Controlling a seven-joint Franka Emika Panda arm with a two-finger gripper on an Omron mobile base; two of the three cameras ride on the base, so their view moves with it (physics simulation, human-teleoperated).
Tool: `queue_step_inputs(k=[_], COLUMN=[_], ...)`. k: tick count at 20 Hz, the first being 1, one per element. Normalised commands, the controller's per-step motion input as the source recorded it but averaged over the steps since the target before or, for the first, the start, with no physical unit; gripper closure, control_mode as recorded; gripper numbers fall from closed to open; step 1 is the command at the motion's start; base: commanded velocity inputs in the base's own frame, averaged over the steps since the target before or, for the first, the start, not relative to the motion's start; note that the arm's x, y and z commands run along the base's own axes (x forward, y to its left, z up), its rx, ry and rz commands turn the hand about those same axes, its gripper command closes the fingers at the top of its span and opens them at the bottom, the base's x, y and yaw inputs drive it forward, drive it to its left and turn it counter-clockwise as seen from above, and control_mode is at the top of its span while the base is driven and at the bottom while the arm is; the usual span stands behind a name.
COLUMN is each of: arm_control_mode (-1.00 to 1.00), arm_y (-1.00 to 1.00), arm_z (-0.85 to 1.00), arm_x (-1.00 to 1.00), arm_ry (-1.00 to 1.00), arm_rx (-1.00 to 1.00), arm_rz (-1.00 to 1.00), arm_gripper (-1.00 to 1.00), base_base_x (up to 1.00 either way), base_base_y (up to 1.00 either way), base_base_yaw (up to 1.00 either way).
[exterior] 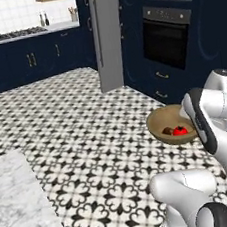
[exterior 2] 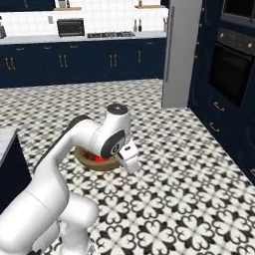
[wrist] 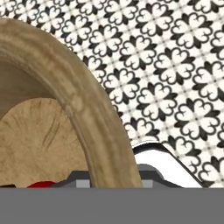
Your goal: Pick the chicken drumstick and tomato from their plates and place them in the bowl. Then put the bowl in the fridge.
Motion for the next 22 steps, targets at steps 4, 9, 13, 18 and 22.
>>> queue_step_inputs(k=[4, 9, 13, 18, 22], arm_control_mode=[1.00, 1.00, 1.00, 1.00, 1.00], arm_y=[0.00, 0.00, 0.00, 0.00, 0.00], arm_z=[0.00, 0.00, 0.00, 0.00, 0.00], arm_x=[0.00, 0.00, 0.00, 0.00, 0.00], arm_ry=[0.00, 0.00, 0.00, 0.00, 0.00], arm_rx=[0.00, 0.00, 0.00, 0.00, 0.00], arm_rz=[0.00, 0.00, 0.00, 0.00, 0.00], arm_gripper=[1.00, 1.00, 1.00, 1.00, 1.00], base_base_x=[1.00, 1.00, 1.00, 1.00, 1.00], base_base_y=[-0.20, -0.22, -0.44, -0.36, -0.21], base_base_yaw=[0.39, 0.37, 0.16, 0.01, 0.03])
